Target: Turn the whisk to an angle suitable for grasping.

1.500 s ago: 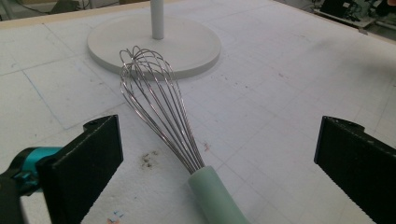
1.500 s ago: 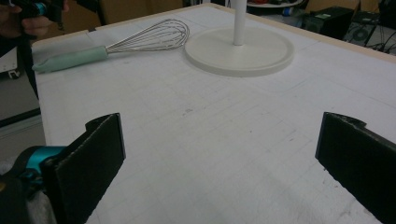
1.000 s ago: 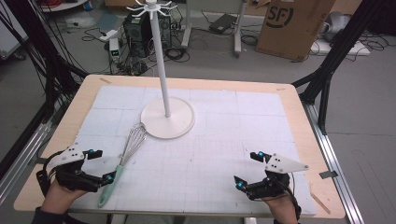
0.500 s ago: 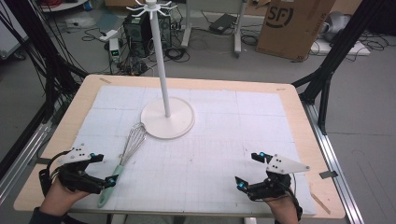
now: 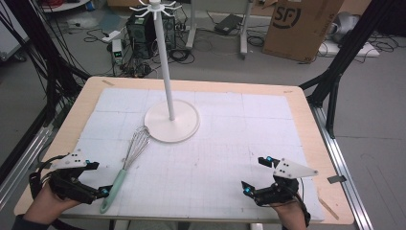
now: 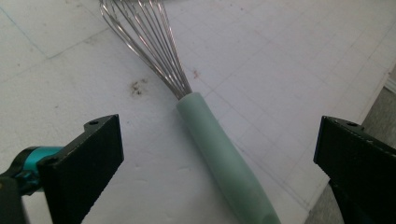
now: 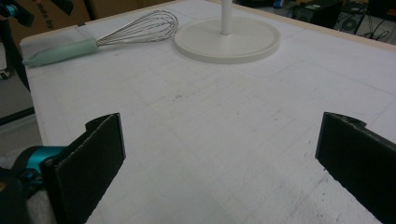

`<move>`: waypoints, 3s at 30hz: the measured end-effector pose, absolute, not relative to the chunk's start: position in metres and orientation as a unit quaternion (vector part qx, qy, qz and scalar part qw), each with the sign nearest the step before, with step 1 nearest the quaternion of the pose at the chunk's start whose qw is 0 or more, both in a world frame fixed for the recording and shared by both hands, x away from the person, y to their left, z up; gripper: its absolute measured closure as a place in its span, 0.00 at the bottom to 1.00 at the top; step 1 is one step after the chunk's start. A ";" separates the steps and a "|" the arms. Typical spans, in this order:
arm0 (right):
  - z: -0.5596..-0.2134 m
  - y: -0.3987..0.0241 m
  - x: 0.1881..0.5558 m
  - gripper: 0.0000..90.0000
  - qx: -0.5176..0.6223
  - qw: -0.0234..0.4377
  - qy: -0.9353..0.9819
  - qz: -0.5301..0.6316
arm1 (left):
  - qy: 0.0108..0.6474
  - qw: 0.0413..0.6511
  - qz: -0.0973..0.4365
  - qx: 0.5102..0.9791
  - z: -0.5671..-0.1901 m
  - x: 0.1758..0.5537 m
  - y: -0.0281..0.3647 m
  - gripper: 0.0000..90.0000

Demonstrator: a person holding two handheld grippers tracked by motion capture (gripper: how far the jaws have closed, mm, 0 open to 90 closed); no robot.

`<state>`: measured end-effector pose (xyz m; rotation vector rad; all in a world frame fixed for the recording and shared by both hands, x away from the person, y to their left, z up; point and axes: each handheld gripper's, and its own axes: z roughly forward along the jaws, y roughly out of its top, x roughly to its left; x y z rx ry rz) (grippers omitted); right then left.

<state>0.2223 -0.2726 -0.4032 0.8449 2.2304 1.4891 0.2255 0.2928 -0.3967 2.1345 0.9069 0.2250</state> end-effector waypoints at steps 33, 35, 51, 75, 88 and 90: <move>-0.406 -0.275 0.224 0.00 0.309 0.165 0.783 0.513 | 0.399 0.271 0.043 0.875 -0.402 0.251 0.265 0.16; -0.406 -0.275 0.224 0.00 0.309 0.165 0.784 0.513 | 0.399 0.270 0.043 0.876 -0.402 0.252 0.264 0.17; -0.406 -0.278 0.225 0.00 0.315 0.163 0.782 0.512 | 0.431 0.229 0.048 0.872 -0.408 0.259 0.242 0.34; -0.407 -0.276 0.225 0.00 0.317 0.160 0.784 0.509 | 0.458 0.192 0.060 0.866 -0.414 0.266 0.233 0.54; -0.408 -0.275 0.225 0.00 0.316 0.166 0.787 0.503 | 0.462 0.182 0.056 0.866 -0.416 0.268 0.228 0.66; -0.408 -0.274 0.225 0.00 0.318 0.166 0.787 0.502 | 0.461 0.178 0.055 0.867 -0.416 0.269 0.229 0.67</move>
